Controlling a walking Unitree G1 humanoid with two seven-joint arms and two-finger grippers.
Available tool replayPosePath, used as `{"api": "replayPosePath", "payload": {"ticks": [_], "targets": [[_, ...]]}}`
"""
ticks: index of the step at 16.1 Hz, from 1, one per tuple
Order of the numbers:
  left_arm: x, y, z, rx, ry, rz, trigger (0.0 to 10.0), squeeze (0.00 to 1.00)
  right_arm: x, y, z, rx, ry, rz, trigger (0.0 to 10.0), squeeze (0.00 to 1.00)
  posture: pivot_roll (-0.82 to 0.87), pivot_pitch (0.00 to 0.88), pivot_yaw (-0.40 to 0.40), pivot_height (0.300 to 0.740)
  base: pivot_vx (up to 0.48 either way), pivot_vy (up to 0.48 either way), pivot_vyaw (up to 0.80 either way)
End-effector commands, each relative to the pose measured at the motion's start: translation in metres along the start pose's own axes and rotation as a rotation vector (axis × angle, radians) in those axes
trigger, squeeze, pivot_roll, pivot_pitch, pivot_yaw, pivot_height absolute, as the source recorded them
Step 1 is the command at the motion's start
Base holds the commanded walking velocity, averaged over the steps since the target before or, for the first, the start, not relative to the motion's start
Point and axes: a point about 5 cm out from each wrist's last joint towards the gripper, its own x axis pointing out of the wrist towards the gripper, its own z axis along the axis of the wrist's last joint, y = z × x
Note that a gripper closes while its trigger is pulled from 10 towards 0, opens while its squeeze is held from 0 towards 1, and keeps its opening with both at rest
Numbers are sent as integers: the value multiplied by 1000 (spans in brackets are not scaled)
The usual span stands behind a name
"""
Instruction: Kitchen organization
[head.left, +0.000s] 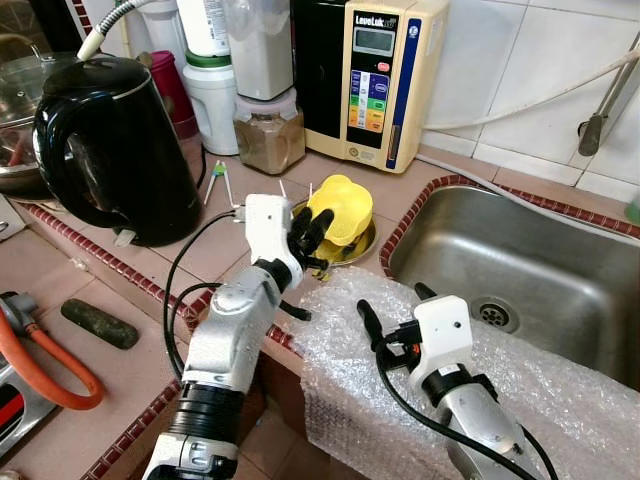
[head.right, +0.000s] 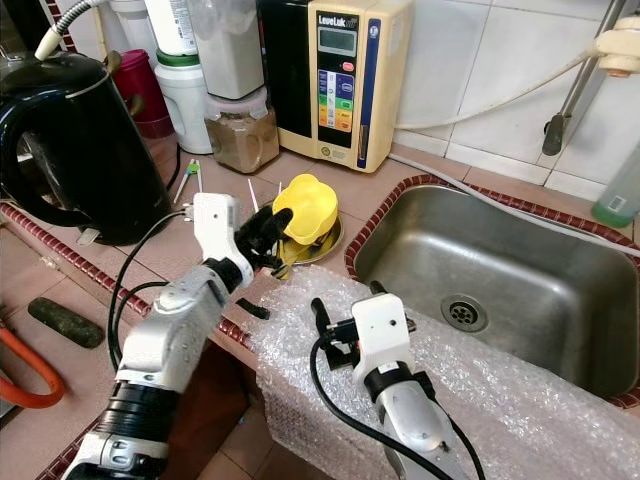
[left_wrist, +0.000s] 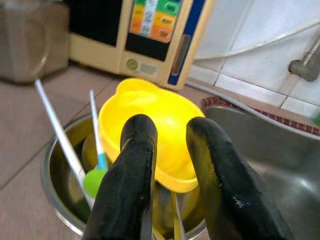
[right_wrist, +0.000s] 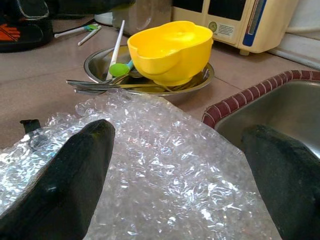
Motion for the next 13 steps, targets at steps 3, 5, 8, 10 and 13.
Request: {"api": "replayPosePath", "payload": {"ticks": [3, 5, 8, 10, 13], "targets": [[4, -7, -3, -99, 59, 25, 10000, 1000, -5, 5, 4, 7, -13, 8, 10000, 0, -6, 49, 58, 740, 0, 0, 0], [13, -9, -14, -195, 148, 80, 10000, 1000, -10, 8, 3, -6, 2, 14, 10000, 0, -37, 60, 61, 740, 0, 0, 0], [20, -2, -16, -236, 178, 129, 10000, 1000, -15, 5, 3, -9, 10, -10, 10000, 0, -61, 63, 68, 740, 0, 0, 0], [23, 1, -15, -251, 182, 151, 10000, 1000, -17, 4, 3, -11, 12, -17, 10000, 0, -69, 64, 71, 740, 0, 0, 0], [33, 3, -3, -272, 137, 172, 10000, 1000, -19, 5, 2, -14, 19, -23, 10000, 0, -78, 63, 78, 740, 0, 0, 0]]}}
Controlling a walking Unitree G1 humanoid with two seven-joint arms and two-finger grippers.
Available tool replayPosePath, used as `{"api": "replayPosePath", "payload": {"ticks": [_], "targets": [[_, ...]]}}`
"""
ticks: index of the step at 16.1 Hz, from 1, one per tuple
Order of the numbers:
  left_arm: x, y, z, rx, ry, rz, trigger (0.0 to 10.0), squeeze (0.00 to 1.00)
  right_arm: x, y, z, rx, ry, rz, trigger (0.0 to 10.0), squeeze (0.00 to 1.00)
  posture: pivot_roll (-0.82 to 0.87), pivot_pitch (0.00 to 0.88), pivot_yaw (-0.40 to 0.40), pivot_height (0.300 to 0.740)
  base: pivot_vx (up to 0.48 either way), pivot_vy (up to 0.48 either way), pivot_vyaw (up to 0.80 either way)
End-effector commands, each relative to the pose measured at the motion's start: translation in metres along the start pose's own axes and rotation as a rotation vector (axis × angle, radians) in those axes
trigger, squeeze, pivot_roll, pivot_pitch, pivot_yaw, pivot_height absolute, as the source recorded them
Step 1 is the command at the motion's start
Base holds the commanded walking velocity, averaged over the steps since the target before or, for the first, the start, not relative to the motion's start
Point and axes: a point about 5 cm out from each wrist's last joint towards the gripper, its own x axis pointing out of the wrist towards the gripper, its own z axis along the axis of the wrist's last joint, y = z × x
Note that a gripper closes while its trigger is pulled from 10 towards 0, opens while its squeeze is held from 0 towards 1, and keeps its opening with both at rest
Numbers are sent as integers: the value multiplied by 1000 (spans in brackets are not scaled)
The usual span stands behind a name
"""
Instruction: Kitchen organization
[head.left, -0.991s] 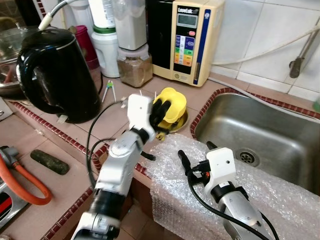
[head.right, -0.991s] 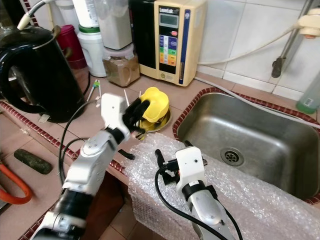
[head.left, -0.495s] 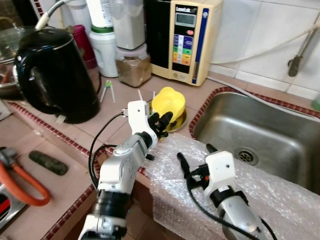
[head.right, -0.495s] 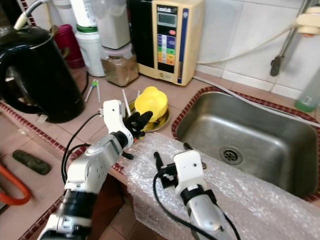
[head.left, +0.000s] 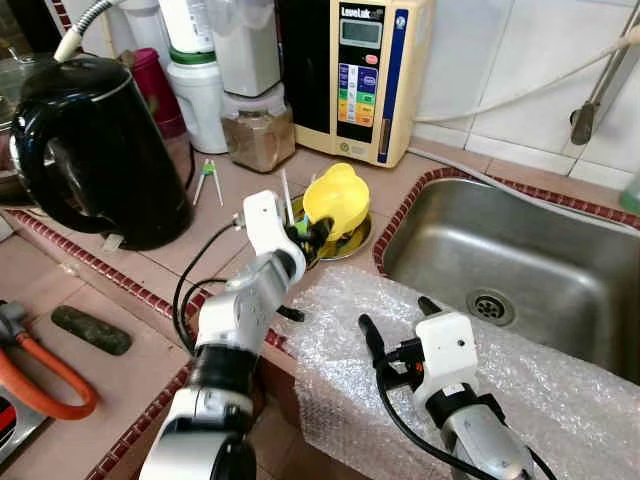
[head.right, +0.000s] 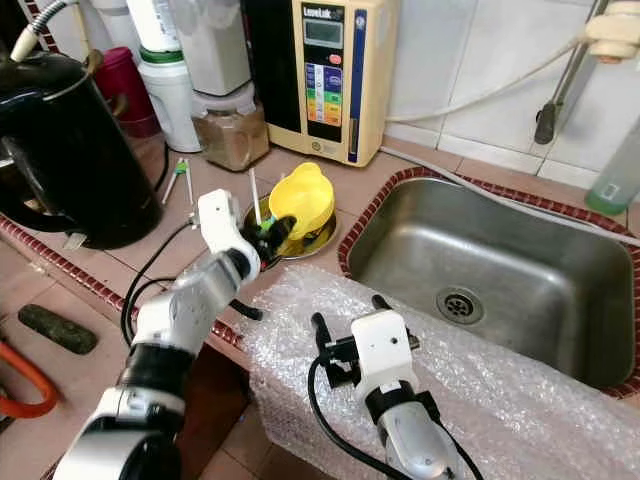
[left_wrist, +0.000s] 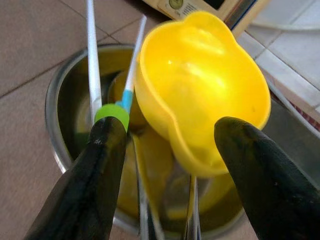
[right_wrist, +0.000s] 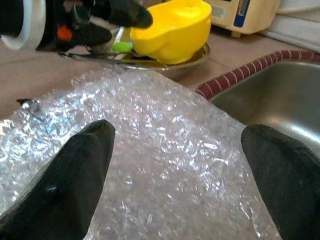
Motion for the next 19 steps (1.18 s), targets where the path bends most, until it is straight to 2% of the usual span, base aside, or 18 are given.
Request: {"api": "replayPosePath", "payload": {"ticks": [1, 6, 7, 9, 10, 11, 13, 16, 17, 18, 19], "targets": [[5, -13, 8, -21, -28, -20, 10000, 1000, -1, 0, 4, 1, -11, -9, 10000, 0, -75, 63, 75, 740, 0, 0, 0], [14, -16, 11, -63, -12, 14, 10000, 1000, 1, 0, 5, -1, -10, -7, 10000, 0, -74, 65, 74, 740, 0, 0, 0], [15, -16, 10, -102, -3, 31, 10000, 1000, 1, 0, 5, -1, -10, -7, 10000, 0, -75, 66, 74, 740, 0, 0, 0], [19, -21, 12, -251, 9, 52, 10000, 1000, 1, 0, 5, -1, -10, -7, 10000, 0, -77, 65, 73, 740, 0, 0, 0], [20, -23, 13, -275, 7, 48, 10000, 1000, 1, 0, 5, -2, -10, -8, 10000, 0, -77, 64, 74, 740, 0, 0, 0], [22, -29, 11, -372, 46, 34, 10000, 1000, 1, 0, 5, -2, -11, -7, 10000, 0, -78, 64, 74, 740, 0, 0, 0], [22, -27, 13, -220, 24, 46, 10000, 1000, 1, 0, 6, -2, -12, -8, 10000, 0, -77, 63, 75, 740, 0, 0, 0], [23, -27, 6, -175, 93, 69, 10000, 1000, 1, 0, 6, -2, -12, -9, 10000, 0, -74, 64, 78, 740, 0, 0, 0], [24, -31, 5, -155, 106, 51, 10000, 663, 2, 1, 5, -1, -12, -9, 10000, 0, -73, 64, 80, 740, 0, 0, 0], [24, -33, 5, -149, 105, 46, 10000, 141, 2, 1, 5, -1, -12, -8, 10000, 0, -72, 64, 81, 740, 0, 0, 0], [25, -38, 9, -100, 88, 14, 10000, 0, 2, 1, 5, 0, -12, -8, 10000, 0, -72, 62, 82, 740, 0, 0, 0]]}}
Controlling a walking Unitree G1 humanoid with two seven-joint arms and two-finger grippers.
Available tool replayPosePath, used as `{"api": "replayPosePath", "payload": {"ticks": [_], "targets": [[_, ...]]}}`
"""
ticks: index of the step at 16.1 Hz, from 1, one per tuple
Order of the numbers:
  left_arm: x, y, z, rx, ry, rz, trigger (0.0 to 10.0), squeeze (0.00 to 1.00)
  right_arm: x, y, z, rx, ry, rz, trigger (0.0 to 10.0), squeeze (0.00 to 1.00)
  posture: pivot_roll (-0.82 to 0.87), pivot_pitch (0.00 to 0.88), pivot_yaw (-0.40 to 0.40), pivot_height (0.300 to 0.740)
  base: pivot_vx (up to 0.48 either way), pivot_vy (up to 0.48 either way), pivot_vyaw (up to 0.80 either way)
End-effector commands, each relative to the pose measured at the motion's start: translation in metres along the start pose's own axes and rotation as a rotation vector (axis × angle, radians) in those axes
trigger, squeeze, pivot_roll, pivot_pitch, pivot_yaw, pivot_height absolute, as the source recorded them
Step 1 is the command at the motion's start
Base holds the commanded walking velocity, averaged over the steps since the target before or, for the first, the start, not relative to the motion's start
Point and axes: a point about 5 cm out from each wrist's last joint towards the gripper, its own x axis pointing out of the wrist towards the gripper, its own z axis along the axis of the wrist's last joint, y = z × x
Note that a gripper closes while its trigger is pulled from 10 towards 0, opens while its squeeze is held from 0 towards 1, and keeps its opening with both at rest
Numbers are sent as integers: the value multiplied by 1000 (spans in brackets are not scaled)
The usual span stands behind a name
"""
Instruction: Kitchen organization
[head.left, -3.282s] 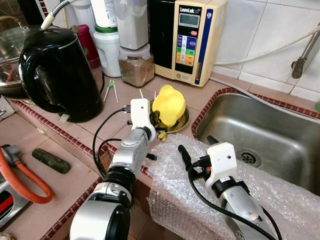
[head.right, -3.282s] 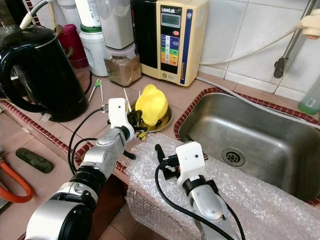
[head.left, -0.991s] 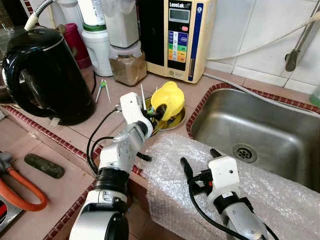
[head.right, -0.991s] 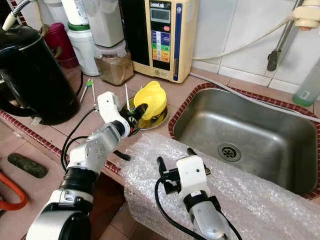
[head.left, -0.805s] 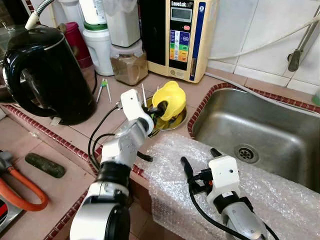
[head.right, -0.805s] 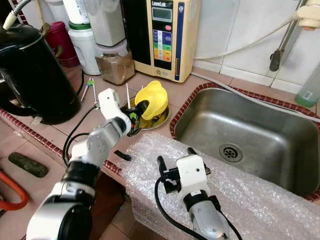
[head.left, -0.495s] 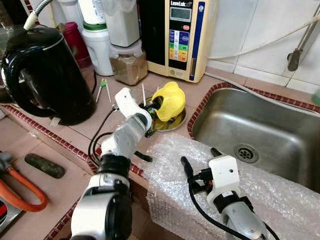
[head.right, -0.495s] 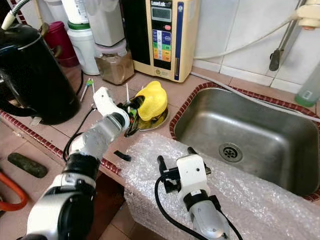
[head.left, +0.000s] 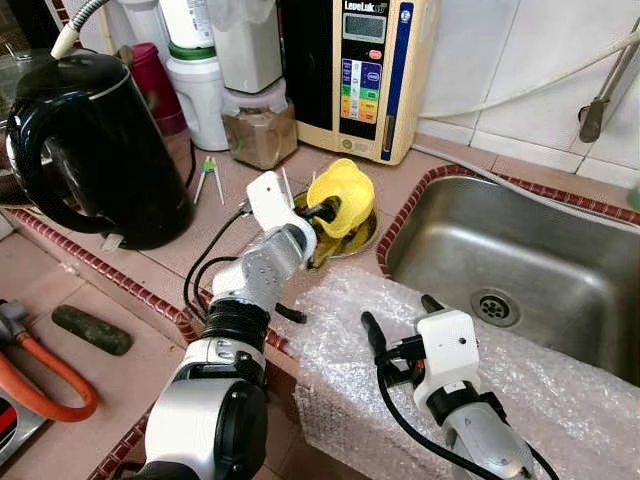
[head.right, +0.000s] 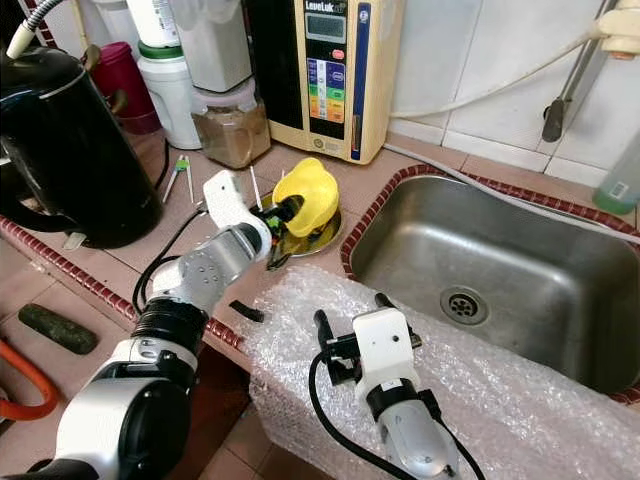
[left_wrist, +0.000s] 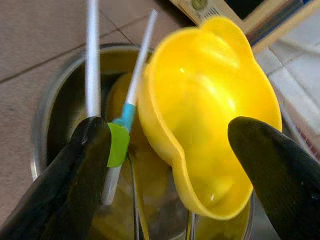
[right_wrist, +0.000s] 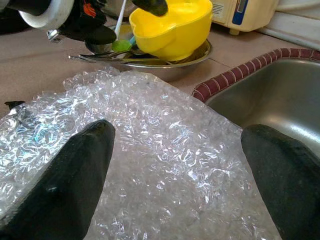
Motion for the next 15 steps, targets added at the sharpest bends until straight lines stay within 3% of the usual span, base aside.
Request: {"api": "replayPosePath", "payload": {"ticks": [1, 2, 3, 4, 8, 10, 11, 15], "targets": [[3, -22, -6, 62, 18, -62, 10000, 0, 0, 2, 3, 3, -7, 5, 10000, 0, -71, 62, 83, 740, 0, 0, 0], [2, -25, -6, 114, 17, -81, 10000, 0, 1, 2, 2, 4, -7, 5, 10000, 0, -71, 61, 83, 740, 0, 0, 0], [3, -25, -9, 174, 29, -89, 6392, 0, 1, 2, 2, 3, -7, 6, 10000, 0, -73, 58, 85, 740, 0, 0, 0], [3, -22, -13, 226, 45, -71, 7255, 0, 1, 2, 2, 3, -8, 5, 10000, 0, -70, 58, 84, 740, 0, 0, 0], [4, -9, -21, 336, 109, -26, 3608, 0, 2, 2, 2, 0, -8, 8, 10000, 0, -65, 55, 84, 740, 0, 0, 0], [3, -4, -26, 336, 135, -17, 3333, 0, 3, 2, 3, 0, -10, 9, 10000, 0, -61, 54, 85, 740, 0, 0, 0], [3, 0, -31, 318, 156, -4, 157, 0, 4, 2, 3, 0, -12, 10, 10000, 0, -60, 56, 85, 740, 0, 0, 0], [3, 7, -32, 315, 156, 20, 0, 0, 4, 3, 2, 1, -11, 9, 10000, 0, -60, 57, 87, 740, 0, 0, 0]]}}
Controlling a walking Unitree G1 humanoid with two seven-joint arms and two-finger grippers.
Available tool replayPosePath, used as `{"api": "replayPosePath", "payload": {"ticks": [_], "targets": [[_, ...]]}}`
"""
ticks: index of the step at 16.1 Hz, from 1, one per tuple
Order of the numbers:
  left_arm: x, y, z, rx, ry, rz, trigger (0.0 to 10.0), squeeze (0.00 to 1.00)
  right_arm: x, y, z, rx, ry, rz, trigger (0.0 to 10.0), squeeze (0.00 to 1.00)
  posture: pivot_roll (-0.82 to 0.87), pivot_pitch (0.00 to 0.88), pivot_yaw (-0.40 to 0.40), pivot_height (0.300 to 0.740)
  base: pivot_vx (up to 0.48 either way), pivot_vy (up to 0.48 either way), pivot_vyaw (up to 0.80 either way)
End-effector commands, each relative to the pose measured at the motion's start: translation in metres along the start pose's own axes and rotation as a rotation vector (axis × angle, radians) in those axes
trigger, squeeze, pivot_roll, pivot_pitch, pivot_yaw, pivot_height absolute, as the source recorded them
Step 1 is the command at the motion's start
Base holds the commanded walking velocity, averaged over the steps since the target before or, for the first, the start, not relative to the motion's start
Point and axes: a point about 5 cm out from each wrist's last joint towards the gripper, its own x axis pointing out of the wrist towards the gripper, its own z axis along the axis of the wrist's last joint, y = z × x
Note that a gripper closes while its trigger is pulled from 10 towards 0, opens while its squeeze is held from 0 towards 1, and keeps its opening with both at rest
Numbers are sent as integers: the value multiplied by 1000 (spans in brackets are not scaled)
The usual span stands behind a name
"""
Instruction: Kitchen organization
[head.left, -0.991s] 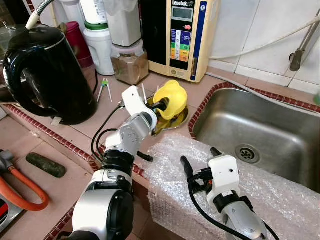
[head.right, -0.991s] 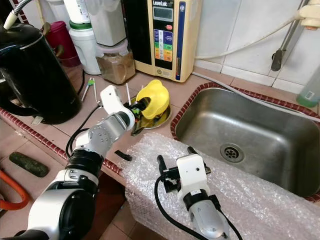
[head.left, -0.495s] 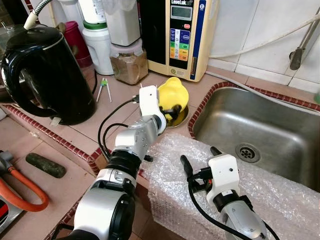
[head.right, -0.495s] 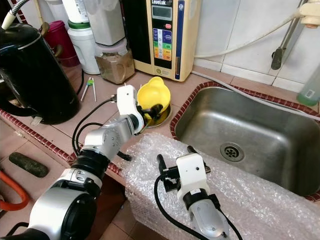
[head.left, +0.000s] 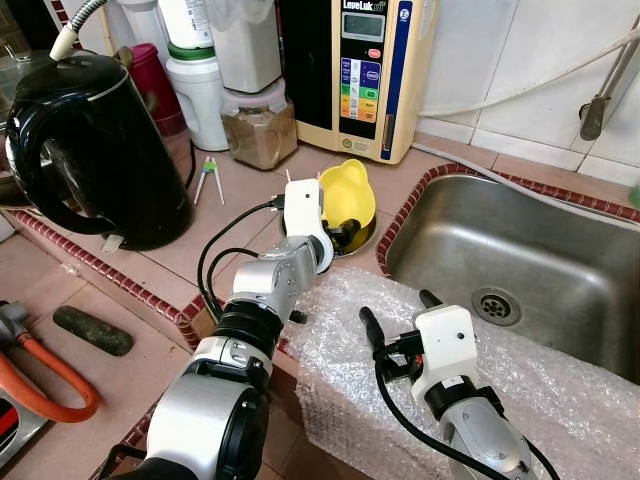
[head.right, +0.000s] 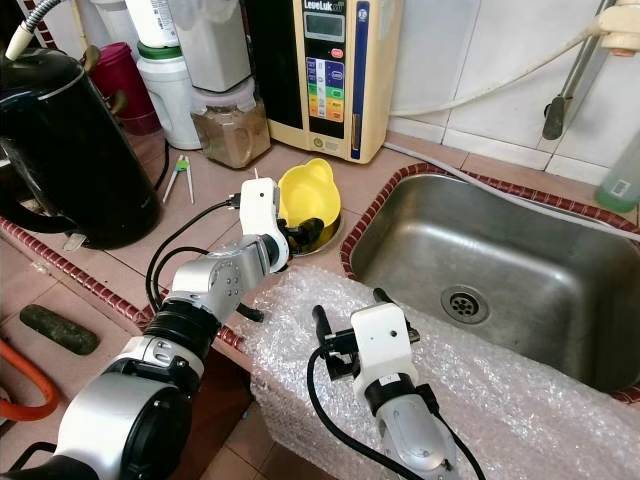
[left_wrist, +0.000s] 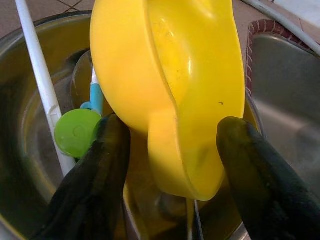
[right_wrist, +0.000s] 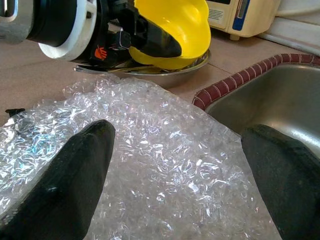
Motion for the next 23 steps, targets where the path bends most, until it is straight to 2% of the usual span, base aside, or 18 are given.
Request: {"api": "replayPosePath", "payload": {"ticks": [1, 6, 12, 19, 20, 22, 23], "targets": [[1, 9, -17, -4, 70, 35, 0, 0, 0, 2, -1, 4, 5, 5, 10000, 0, -59, 56, 85, 740, 0, 0, 0], [0, 19, -16, -21, 60, 81, 0, 0, 1, 2, -1, 3, 4, 11, 10000, 0, -52, 53, 83, 740, 0, 0, 0], [0, 24, -15, -23, 30, 106, 0, 0, 4, 3, 4, 12, -32, 16, 10000, 0, -48, 48, 80, 740, 0, 0, 0], [-7, 43, -19, 51, -33, 128, 0, 0, 10, -2, 6, 1, -49, 11, 10000, 0, -32, 22, 66, 740, 0, 0, 0], [-9, 47, -17, 97, -70, 123, 0, 0, 11, -3, 7, 0, -53, 12, 10000, 0, -27, 13, 60, 740, 0, 0, 0], [-15, 51, -12, 121, -154, 110, 0, 0, 14, -4, 7, -5, -59, 15, 10000, 0, -21, 0, 52, 740, 0, 0, 0], [-19, 49, -8, 120, -228, 76, 0, 0, 16, -6, 8, -9, -66, 18, 10000, 0, -17, 0, 46, 740, 0, 0, 0]]}}
